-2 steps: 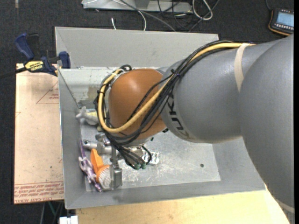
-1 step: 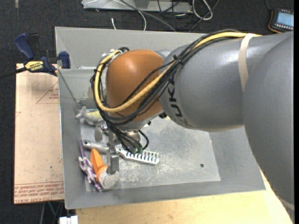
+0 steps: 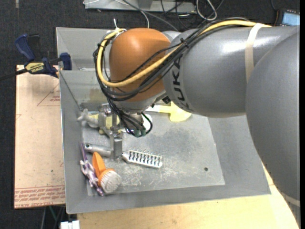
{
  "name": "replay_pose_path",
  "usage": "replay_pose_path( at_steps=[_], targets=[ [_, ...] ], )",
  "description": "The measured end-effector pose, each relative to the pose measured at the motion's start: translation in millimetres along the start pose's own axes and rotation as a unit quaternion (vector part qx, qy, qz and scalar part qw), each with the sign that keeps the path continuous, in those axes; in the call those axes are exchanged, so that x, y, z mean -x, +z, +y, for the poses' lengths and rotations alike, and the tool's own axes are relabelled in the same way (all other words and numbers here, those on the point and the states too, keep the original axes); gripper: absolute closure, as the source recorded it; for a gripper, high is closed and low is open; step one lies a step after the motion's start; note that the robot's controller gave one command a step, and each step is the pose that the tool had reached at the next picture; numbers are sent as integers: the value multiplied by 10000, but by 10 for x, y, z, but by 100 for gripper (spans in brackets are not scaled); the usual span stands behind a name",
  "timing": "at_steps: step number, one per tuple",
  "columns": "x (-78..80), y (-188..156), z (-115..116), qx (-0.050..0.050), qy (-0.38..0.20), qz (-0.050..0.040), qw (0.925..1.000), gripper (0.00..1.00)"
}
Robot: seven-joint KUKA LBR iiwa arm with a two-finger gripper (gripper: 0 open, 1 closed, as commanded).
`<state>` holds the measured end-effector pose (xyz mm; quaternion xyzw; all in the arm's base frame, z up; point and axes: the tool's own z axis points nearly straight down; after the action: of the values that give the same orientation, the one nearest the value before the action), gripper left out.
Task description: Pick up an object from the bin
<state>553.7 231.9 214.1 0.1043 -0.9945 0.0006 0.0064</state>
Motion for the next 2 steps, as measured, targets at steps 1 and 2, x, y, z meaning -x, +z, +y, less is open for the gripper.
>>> replay_pose_path(
  at_steps=[1,2],
  targets=[
    [527,38,98,20,-135,-114,9998,0],
    [-298,447,219,10,-825,-21,9966,0]
  ],
)
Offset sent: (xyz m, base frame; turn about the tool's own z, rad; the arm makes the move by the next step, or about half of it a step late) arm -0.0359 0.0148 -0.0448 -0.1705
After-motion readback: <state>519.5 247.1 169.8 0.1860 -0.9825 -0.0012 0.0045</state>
